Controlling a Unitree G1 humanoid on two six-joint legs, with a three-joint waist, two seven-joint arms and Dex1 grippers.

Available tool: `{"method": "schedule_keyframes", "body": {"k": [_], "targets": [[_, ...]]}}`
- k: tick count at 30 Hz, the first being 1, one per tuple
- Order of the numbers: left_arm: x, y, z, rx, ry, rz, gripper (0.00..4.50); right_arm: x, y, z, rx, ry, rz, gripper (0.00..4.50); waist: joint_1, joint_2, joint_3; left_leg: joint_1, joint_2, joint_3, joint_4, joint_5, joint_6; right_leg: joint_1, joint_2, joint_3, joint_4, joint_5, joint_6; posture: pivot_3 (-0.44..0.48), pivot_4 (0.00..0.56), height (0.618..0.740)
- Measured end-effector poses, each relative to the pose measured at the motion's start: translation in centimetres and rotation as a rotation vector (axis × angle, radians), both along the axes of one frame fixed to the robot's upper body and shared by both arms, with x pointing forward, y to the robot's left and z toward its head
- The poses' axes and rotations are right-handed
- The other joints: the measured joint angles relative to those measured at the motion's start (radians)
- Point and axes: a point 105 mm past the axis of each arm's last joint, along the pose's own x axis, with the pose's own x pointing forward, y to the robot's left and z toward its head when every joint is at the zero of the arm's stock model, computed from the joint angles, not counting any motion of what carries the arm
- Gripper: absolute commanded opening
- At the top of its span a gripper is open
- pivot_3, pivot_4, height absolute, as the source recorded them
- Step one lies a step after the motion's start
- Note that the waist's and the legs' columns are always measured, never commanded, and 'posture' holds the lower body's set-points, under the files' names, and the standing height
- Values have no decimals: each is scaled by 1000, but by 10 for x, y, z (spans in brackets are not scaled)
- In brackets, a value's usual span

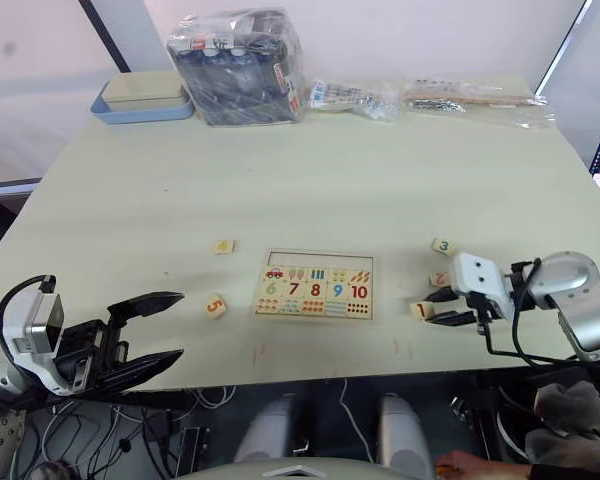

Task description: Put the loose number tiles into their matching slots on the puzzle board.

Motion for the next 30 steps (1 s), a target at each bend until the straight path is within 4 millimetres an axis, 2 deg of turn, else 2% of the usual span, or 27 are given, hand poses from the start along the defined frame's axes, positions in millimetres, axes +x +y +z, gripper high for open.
{"method": "schedule_keyframes", "body": {"k": [5, 6, 9, 13, 18, 22, 25, 30], "targets": [[1, 5, 3, -1, -10, 42, 4500, 3, 46, 42, -52, -61, -19, 874, -2, 0, 0, -1, 1, 0, 0, 0, 0, -2, -1, 0, 0, 0, -1, 0, 150, 740], [0, 8, 3, -1, -8, 59, 4500, 7, 64, 51, -31, -36, -41, 874, -5, -1, 0, -1, 1, -1, 0, 0, 0, -3, -2, 0, 0, 2, -3, 0, 150, 740], [-1, 13, 4, 4, -14, 81, 4500, 11, 92, 62, -15, 1, -63, 874, -4, -1, 0, -2, 2, -1, 0, 0, 0, -4, -3, -1, -1, 2, -4, 0, 150, 740], [-3, 30, 3, 5, -5, 159, 4500, 21, 130, 71, -35, 24, -97, 874, -4, -1, -1, -5, 2, 0, -2, 0, -1, -7, -3, -1, -2, 2, -4, 0, 150, 740], [-7, 55, -1, 6, 3, 276, 4500, 33, 171, 64, -54, 28, -108, 874, -8, -2, -1, -5, 1, 2, -3, 0, -1, -7, -2, -1, -2, 2, -4, 0, 150, 740], [-10, 64, -6, 0, 15, 328, 4500, 38, 190, 62, -47, 35, -108, 874, -9, -2, -1, -5, 0, 3, -3, 0, -1, -7, -2, -1, -1, 3, -4, 0, 150, 740], [-12, 70, -8, 14, 3, 359, 4500, 43, 214, 52, -74, 22, -83, 874, -9, -2, -1, -4, 1, 2, -2, 0, -1, -7, -1, -2, 0, 2, -4, 0, 150, 740], [-14, 71, -11, 28, -3, 372, 4500, 54, 228, 38, -130, 8, -100, 874, -13, -2, -1, -4, 1, 2, -3, 0, -1, -8, -1, -2, 0, 2, -4, 0, 150, 740]]}}
